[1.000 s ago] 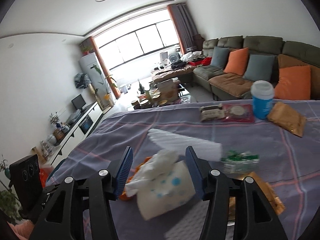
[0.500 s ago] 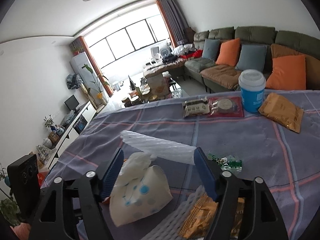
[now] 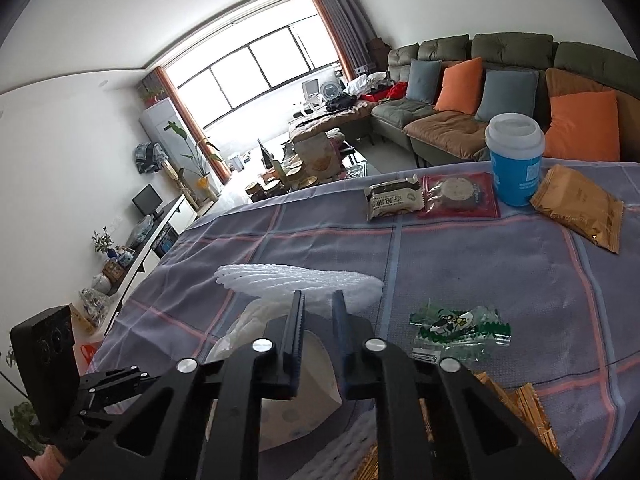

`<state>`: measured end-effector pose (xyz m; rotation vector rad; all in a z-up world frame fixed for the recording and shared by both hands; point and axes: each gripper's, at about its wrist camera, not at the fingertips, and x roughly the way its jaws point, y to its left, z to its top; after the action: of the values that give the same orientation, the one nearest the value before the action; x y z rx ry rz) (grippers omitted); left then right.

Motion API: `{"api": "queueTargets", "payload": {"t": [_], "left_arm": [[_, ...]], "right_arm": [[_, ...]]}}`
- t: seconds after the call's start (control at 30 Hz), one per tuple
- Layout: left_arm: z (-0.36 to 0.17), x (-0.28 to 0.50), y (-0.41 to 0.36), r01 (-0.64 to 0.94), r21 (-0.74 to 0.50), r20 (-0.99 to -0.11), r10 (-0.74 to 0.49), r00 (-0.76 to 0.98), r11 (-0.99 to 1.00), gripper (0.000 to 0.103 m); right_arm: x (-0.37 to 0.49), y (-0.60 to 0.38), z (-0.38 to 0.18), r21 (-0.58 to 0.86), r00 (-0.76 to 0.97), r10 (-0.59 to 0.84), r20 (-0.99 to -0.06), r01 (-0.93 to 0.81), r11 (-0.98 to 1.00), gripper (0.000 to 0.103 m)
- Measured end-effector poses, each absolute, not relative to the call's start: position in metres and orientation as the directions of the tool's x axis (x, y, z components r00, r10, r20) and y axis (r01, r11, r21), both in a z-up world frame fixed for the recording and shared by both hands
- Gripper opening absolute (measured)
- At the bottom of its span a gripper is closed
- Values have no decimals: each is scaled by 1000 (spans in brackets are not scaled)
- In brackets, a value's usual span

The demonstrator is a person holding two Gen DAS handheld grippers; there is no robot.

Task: Collect trash
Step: 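Grasp the orange peel with the left tool while the right tool grasps the foam net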

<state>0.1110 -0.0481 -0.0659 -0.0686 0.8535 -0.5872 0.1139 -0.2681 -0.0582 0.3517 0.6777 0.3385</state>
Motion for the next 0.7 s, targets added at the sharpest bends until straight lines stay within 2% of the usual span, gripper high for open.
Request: {"api": "queueTargets", "payload": {"t": [0.07,0.13,0.7], "left_arm": [[-65,109,-45,463,-287,-683,-519,515,838,33],[-63,107,-43,473,-300,-672,-535,511,829,11],[-48,80,-6,465,-322,-596,-558,578,825,10]], "right_arm": [[112,-268,-56,417,735,417,-535,-199,887,12],[110,-266,-51,411,742,420,-523,-212,887,11],[89,-252,-14,404,787,461,-409,-297,865,10]]}}
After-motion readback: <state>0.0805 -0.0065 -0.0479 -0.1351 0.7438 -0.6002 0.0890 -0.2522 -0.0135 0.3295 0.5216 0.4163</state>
